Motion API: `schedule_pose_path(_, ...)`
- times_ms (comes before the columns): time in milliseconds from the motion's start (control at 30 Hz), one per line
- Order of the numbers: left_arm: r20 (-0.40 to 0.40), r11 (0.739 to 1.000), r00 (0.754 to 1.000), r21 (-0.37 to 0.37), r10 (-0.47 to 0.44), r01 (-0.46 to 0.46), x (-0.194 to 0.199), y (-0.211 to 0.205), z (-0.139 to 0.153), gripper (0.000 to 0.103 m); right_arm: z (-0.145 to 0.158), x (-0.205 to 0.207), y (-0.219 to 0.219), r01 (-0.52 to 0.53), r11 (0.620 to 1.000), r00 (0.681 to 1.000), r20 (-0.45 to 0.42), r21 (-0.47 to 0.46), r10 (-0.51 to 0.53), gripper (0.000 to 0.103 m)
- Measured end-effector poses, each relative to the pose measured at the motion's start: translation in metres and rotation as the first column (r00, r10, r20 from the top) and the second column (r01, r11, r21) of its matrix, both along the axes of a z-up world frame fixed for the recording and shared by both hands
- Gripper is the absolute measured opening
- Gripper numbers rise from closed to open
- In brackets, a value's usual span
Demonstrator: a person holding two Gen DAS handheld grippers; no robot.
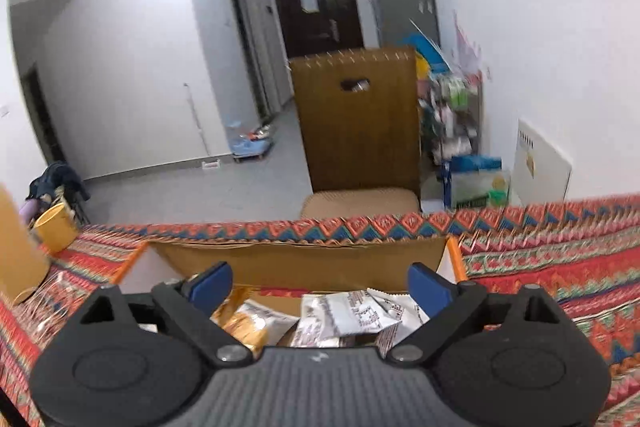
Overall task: Organize snacks
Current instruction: 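Withdraw both open tools from the box back toward the snack pile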
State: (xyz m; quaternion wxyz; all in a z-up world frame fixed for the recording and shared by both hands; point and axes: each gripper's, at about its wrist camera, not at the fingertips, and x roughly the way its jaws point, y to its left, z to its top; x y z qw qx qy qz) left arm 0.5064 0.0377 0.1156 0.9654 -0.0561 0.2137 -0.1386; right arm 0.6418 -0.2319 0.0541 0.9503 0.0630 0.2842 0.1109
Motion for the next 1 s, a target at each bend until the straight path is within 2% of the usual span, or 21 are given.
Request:
schedule_pose_path(133, 0.061, 0.996, 0.998, 0.087, -0.001, -0.004, -0.042, -0.002, 0.011, 0.099, 0.034, -0.054, -0.004, -0.045, 0.998, 0.998, 0.046, -0.033, 0.047, 0.094)
schedule_pose_path(200, 0.073, 0.995, 0.997, 0.093, -0.036, 0.029, -0.065, 0.001, 0.010, 0.101, 0.051, -0.085, -0.011, -0.060, 0.997, 0.995, 0.073, -0.040, 0.063, 0.095)
schedule_pose_path(267, 0.066, 0.995, 0.996, 0.085, -0.059, 0.053, -0.089, 0.004, 0.007, 0.101, 0.062, -0.117, -0.020, -0.076, 0.996, 0.992, 0.099, -0.038, 0.079, 0.103)
schedule_pose_path(400, 0.072, 0.995, 0.995, 0.082, -0.065, 0.059, -0.143, 0.011, -0.005, 0.102, 0.071, -0.176, -0.035, -0.082, 0.994, 0.988, 0.125, -0.065, 0.090, 0.103)
schedule_pose_path(700, 0.089, 0.996, 0.995, 0.073, 0.038, -0.045, -0.255, 0.029, -0.035, 0.103, 0.048, -0.318, -0.049, -0.058, 0.996, 0.979, 0.194, -0.072, 0.071, 0.103)
schedule_pose_path(833, 0.043, 0.997, 0.996, -0.003, 0.079, -0.079, -0.293, 0.036, -0.054, 0.103, 0.031, -0.375, -0.054, -0.082, 0.997, 0.960, 0.270, 0.014, 0.075, 0.103)
schedule_pose_path(933, 0.041, 0.996, 0.996, -0.028, 0.082, -0.081, -0.319, 0.038, -0.068, 0.103, 0.013, -0.409, -0.057, -0.083, 0.994, 0.962, 0.265, 0.074, 0.060, 0.103)
schedule_pose_path(1000, 0.032, 0.998, 0.997, -0.006, 0.065, -0.065, -0.332, 0.036, -0.076, 0.103, 0.001, -0.424, -0.056, -0.053, 0.995, 0.969, 0.247, 0.081, 0.031, 0.103)
